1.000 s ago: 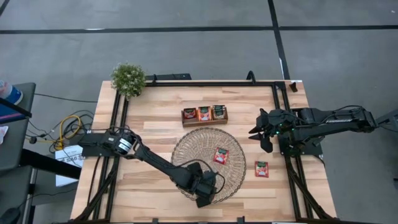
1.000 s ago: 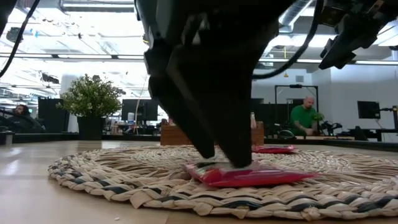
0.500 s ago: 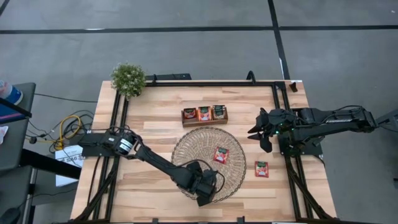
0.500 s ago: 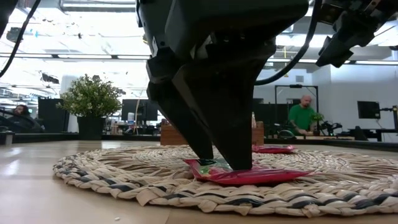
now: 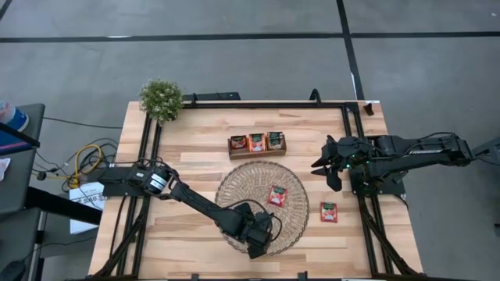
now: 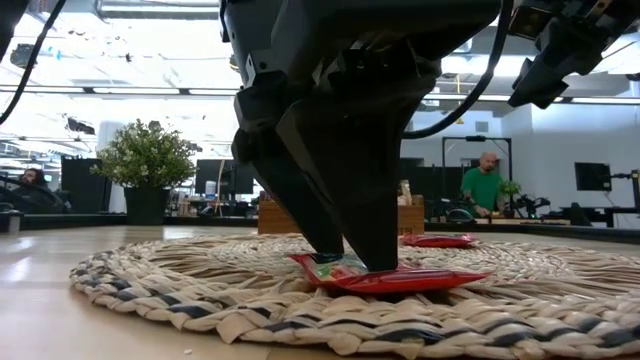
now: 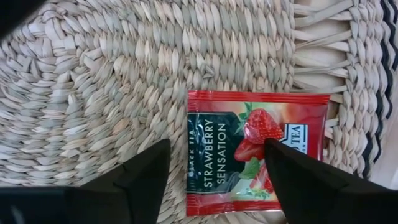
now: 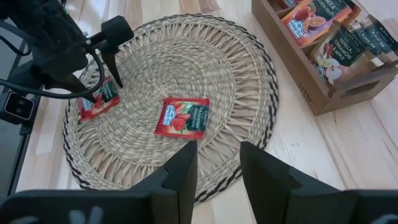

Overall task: Pick & Place Tea
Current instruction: Put the red tea bag into the wooden organizer

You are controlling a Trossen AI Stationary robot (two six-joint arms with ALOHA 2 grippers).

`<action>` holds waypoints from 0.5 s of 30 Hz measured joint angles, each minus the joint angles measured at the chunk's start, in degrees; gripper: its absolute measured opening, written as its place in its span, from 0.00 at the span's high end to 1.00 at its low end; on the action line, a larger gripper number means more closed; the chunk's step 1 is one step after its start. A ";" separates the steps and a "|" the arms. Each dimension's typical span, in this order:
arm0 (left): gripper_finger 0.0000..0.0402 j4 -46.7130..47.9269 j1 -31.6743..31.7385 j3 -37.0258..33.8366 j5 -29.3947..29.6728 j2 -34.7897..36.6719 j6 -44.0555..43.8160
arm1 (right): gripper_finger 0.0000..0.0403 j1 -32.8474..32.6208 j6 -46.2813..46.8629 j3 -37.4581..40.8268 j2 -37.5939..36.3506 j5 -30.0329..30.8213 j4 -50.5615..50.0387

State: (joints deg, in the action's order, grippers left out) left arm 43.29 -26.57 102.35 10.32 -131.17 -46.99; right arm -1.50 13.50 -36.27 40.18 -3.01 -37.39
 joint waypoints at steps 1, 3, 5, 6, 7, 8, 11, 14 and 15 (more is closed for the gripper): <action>0.39 -0.03 0.00 0.00 -0.02 0.00 -0.30 | 0.72 0.01 0.00 0.00 -0.01 -0.02 0.00; 0.42 -0.09 0.00 0.00 -0.04 -0.02 -0.35 | 0.72 0.00 -0.03 0.00 0.00 0.00 0.00; 0.44 -0.09 0.00 0.00 -0.12 -0.04 -0.43 | 0.72 0.00 -0.22 0.00 0.00 0.00 0.00; 0.46 -0.09 0.00 -0.02 -0.14 -0.04 -0.50 | 0.72 0.02 -0.28 0.00 0.00 0.00 0.00; 0.47 -0.11 0.00 -0.02 -0.19 -0.04 -0.50 | 0.72 0.02 -0.28 0.00 0.00 0.00 0.00; 0.48 -0.11 0.00 -0.02 -0.19 -0.04 -0.50 | 0.72 0.01 -0.30 0.00 0.00 0.00 0.00; 0.53 -0.13 0.00 -0.02 -0.21 -0.07 -0.52 | 0.72 0.00 -0.32 0.00 -0.01 0.00 0.00; 0.59 -0.15 0.00 -0.04 -0.25 -0.07 -0.52 | 0.72 0.02 -0.37 0.00 -0.02 0.00 0.00; 0.62 -0.15 0.00 -0.04 -0.25 -0.07 -0.52 | 0.72 0.00 -0.41 0.00 0.00 0.00 0.00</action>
State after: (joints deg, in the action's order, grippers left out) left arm 43.13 -26.57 102.30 10.07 -131.24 -47.51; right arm -1.50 13.08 -36.27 40.18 -3.01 -37.39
